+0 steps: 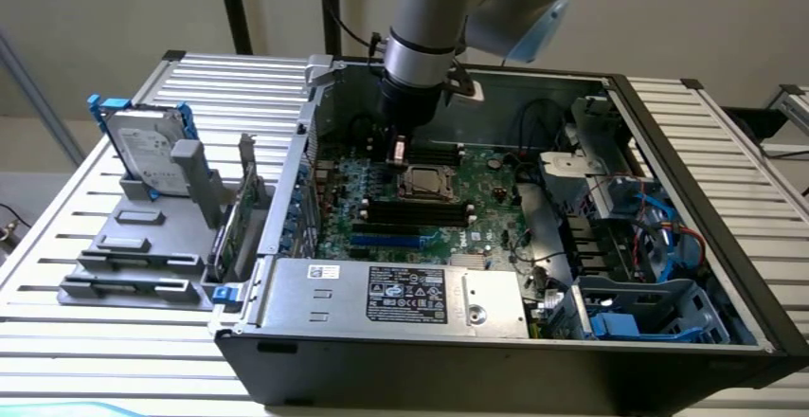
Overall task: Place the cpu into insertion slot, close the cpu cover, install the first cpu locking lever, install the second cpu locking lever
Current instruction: 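Close the cpu cover, then install the first cpu locking lever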
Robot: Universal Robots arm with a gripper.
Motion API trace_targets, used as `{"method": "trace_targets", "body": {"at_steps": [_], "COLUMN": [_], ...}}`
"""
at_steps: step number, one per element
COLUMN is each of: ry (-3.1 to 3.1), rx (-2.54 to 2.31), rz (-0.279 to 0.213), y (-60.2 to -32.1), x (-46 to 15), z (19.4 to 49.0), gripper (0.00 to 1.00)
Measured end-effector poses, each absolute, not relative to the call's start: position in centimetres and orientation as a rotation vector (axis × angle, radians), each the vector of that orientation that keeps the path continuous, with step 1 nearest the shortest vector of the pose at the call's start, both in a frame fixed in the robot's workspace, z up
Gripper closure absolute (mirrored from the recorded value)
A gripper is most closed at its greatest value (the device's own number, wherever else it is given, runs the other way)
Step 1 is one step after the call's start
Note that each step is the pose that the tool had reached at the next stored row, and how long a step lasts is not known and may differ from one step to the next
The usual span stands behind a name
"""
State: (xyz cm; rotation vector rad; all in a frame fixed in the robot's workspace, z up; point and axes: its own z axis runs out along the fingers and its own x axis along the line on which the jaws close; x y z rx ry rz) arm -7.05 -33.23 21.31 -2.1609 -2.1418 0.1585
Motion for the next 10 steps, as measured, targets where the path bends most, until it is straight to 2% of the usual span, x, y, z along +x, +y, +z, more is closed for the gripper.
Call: {"method": "trace_targets", "body": {"at_steps": [10], "ry": [-2.142], "rx": [-2.161], "rz": [0.159], "y": [-33.45], "x": [-7.82], "z": [21.64], "gripper": [0.89]}}
